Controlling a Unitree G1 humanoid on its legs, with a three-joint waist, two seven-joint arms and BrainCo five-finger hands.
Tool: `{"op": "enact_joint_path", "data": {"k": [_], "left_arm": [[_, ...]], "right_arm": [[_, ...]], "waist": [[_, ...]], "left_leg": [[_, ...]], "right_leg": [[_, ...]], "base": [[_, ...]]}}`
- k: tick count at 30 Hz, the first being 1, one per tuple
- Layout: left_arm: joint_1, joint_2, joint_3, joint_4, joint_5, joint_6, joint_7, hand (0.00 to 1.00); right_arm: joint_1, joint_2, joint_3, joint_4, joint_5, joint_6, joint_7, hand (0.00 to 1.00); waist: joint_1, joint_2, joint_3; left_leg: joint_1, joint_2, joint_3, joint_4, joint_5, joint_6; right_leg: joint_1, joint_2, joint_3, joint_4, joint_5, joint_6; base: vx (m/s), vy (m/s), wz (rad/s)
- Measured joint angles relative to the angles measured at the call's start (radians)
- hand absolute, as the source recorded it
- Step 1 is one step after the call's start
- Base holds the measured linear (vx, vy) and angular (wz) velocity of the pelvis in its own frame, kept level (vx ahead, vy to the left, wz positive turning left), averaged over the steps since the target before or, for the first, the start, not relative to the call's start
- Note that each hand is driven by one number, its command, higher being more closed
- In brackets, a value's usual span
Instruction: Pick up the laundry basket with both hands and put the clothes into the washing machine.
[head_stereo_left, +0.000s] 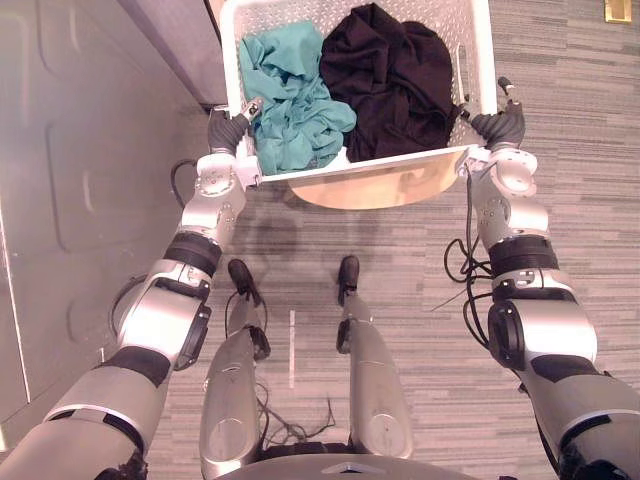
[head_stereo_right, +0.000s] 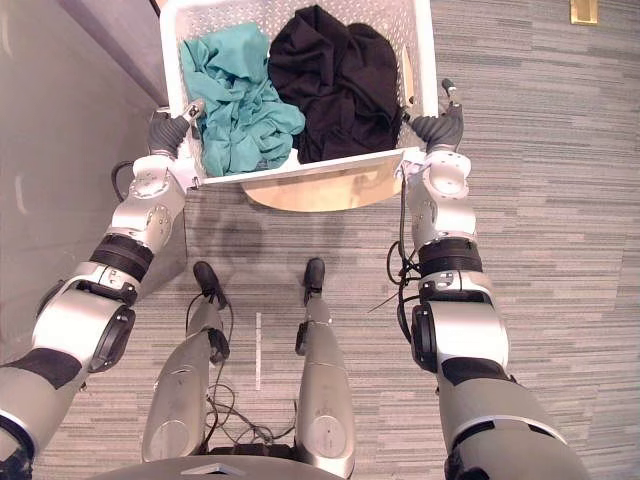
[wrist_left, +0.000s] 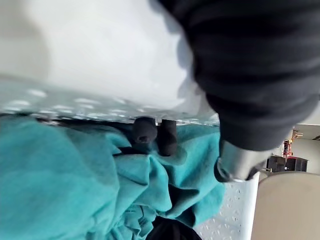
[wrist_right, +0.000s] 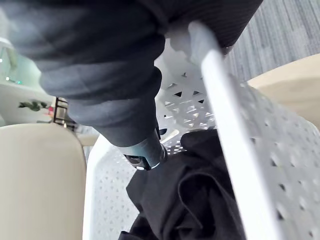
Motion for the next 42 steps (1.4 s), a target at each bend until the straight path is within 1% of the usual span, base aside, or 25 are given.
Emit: {"op": "enact_joint_path", "data": {"k": [3, 7, 11, 14, 15, 17, 18, 20, 22, 24, 27, 29, 33, 34, 36, 39, 41, 42], "left_arm": [[0.002, -0.013, -0.001, 0.001, 0.005, 0.004, -0.003, 0.0], [0.003, -0.059, -0.005, 0.003, 0.023, 0.003, -0.008, 0.0], [0.004, -0.064, -0.023, 0.018, 0.023, 0.003, -0.027, 0.0], [0.02, -0.071, -0.04, 0.037, 0.022, 0.003, -0.047, 0.0], [0.041, -0.085, -0.04, 0.038, 0.022, 0.003, -0.051, 0.0], [0.079, -0.106, -0.041, 0.038, 0.022, 0.003, -0.064, 0.0], [0.109, -0.115, -0.041, 0.038, 0.022, 0.003, -0.081, 0.0], [0.156, -0.118, -0.041, 0.038, 0.023, 0.003, -0.101, 0.0], [0.209, -0.119, -0.04, 0.038, 0.029, 0.003, -0.123, 0.0], [0.261, -0.115, -0.03, 0.038, 0.045, 0.002, -0.132, 0.0], [0.344, -0.114, -0.015, 0.038, 0.087, 0.002, -0.161, 0.0], [0.378, -0.107, -0.013, 0.041, 0.123, 0.002, -0.169, 0.0], [0.393, -0.098, 0.01, 0.152, 0.209, 0.003, -0.195, 0.0], [0.393, -0.1, 0.016, 0.17, 0.237, 0.011, -0.202, 0.0], [0.392, -0.108, 0.05, 0.178, 0.258, 0.012, -0.203, 0.0], [0.394, -0.125, 0.091, 0.195, 0.254, 0.02, -0.19, 0.0], [0.399, -0.139, 0.103, 0.193, 0.235, 0.02, -0.183, 0.0], [0.422, -0.145, 0.103, 0.172, 0.214, 0.016, -0.182, 0.0]], "right_arm": [[0.0, 0.014, -0.025, 0.007, 0.007, 0.001, 0.005, 0.0], [-0.001, 0.013, -0.04, 0.012, 0.007, 0.0, 0.018, 0.0], [-0.002, 0.012, -0.054, 0.02, 0.006, 0.001, 0.029, 0.0], [0.003, 0.01, -0.088, 0.048, 0.005, 0.006, 0.05, 0.0], [0.02, 0.01, -0.11, 0.048, 0.005, 0.013, 0.063, 0.0], [0.061, 0.0, -0.126, 0.046, 0.005, 0.013, 0.079, 0.0], [0.1, -0.01, -0.137, 0.046, 0.004, 0.013, 0.103, 0.0], [0.16, -0.012, -0.166, 0.044, 0.004, 0.012, 0.126, 0.0], [0.235, -0.013, -0.189, 0.046, 0.004, 0.012, 0.151, 0.0], [0.304, -0.013, -0.207, 0.049, 0.004, 0.012, 0.155, 0.0], [0.431, -0.008, -0.257, 0.069, -0.022, 0.011, 0.16, 0.0], [0.479, -0.003, -0.273, 0.116, -0.028, 0.011, 0.175, 0.0], [0.531, 0.042, -0.307, 0.135, -0.028, 0.011, 0.191, 0.0], [0.539, 0.052, -0.322, 0.133, -0.026, 0.009, 0.191, 0.0], [0.55, 0.07, -0.352, 0.126, -0.021, 0.008, 0.19, 0.0], [0.589, 0.119, -0.362, 0.09, 0.002, 0.007, 0.187, 0.0], [0.644, 0.161, -0.364, 0.029, 0.028, 0.003, 0.187, 0.0], [0.679, 0.193, -0.384, -0.013, 0.05, -0.008, 0.188, 0.0]], "waist": [[-0.007, 0.0, 0.0], [-0.002, 0.0, 0.0], [-0.005, 0.001, -0.001], [-0.008, 0.002, -0.001], [-0.01, 0.002, -0.001], [-0.009, 0.003, -0.002], [-0.01, 0.006, -0.003], [-0.011, 0.011, -0.006], [-0.015, 0.021, -0.012], [-0.015, 0.033, -0.019], [-0.027, 0.06, -0.035], [-0.026, 0.066, -0.039], [-0.036, 0.067, -0.04], [-0.037, 0.067, -0.04], [-0.033, 0.065, -0.043], [-0.019, 0.064, -0.043], [-0.019, 0.063, -0.044], [-0.019, 0.063, -0.044]], "left_leg": [[0.011, 0.0, 0.018, 0.0, -0.003, -0.003], [0.058, 0.002, 0.034, 0.001, -0.012, -0.007], [0.095, 0.004, 0.061, -0.002, -0.014, -0.005], [0.133, 0.001, 0.084, -0.013, -0.01, -0.004], [0.153, -0.004, 0.083, -0.013, -0.009, -0.003], [0.19, -0.014, 0.08, -0.014, -0.011, -0.004], [0.212, -0.021, 0.073, -0.017, -0.013, -0.007], [0.243, -0.03, 0.066, -0.034, -0.013, -0.007], [0.25, -0.037, 0.048, -0.034, -0.017, -0.01], [0.253, -0.043, 0.042, -0.035, -0.017, -0.01], [0.265, -0.054, 0.013, -0.04, -0.013, -0.003], [0.274, -0.054, 0.008, -0.041, -0.014, -0.004], [0.265, -0.052, -0.001, -0.042, -0.018, -0.009], [0.253, -0.051, 0.0, -0.042, -0.018, -0.009], [0.224, -0.05, 0.01, -0.043, -0.018, -0.009], [0.207, -0.046, 0.036, -0.043, -0.017, -0.01], [0.219, -0.046, 0.047, -0.043, -0.019, -0.008], [0.234, -0.045, 0.048, -0.042, -0.02, -0.007]], "right_leg": [[0.003, -0.005, 0.0, 0.009, 0.0, 0.0], [0.044, -0.006, 0.0, 0.011, 0.0, 0.0], [0.077, -0.008, 0.0, 0.008, 0.0, -0.001], [0.108, -0.015, -0.003, 0.008, -0.002, 0.001], [0.127, -0.021, -0.005, 0.016, -0.012, 0.004], [0.159, -0.031, -0.007, 0.033, -0.031, 0.008], [0.182, -0.038, -0.014, 0.04, -0.043, 0.013], [0.209, -0.044, -0.021, 0.048, -0.055, 0.017], [0.224, -0.05, -0.029, 0.049, -0.063, 0.021], [0.229, -0.056, -0.031, 0.048, -0.065, 0.023], [0.268, -0.061, -0.054, 0.029, -0.065, 0.028], [0.281, -0.061, -0.055, 0.026, -0.066, 0.03], [0.277, -0.057, -0.053, 0.012, -0.067, 0.029], [0.268, -0.056, -0.052, 0.003, -0.059, 0.03], [0.237, -0.056, -0.046, -0.012, -0.046, 0.027], [0.221, -0.052, -0.028, -0.039, -0.022, 0.029], [0.23, -0.053, -0.026, -0.042, -0.017, 0.025], [0.246, -0.053, -0.028, -0.042, -0.015, 0.029]], "base": [[-0.01, -0.026, -0.01], [-0.01, -0.033, -0.03], [-0.01, -0.05, -0.01], [0.0, -0.053, 0.05], [0.03, -0.042, 0.13], [0.04, -0.045, 0.16], [0.04, -0.033, 0.17], [0.06, -0.042, 0.18], [0.07, -0.052, 0.19], [0.06, -0.039, 0.13], [0.07, -0.039, 0.2], [0.06, -0.04, 0.1], [0.03, -0.064, -0.01], [0.01, -0.059, -0.05], [0.0, -0.07, -0.14], [0.03, -0.044, -0.2], [0.07, -0.037, -0.1], [0.08, -0.032, -0.01]]}}
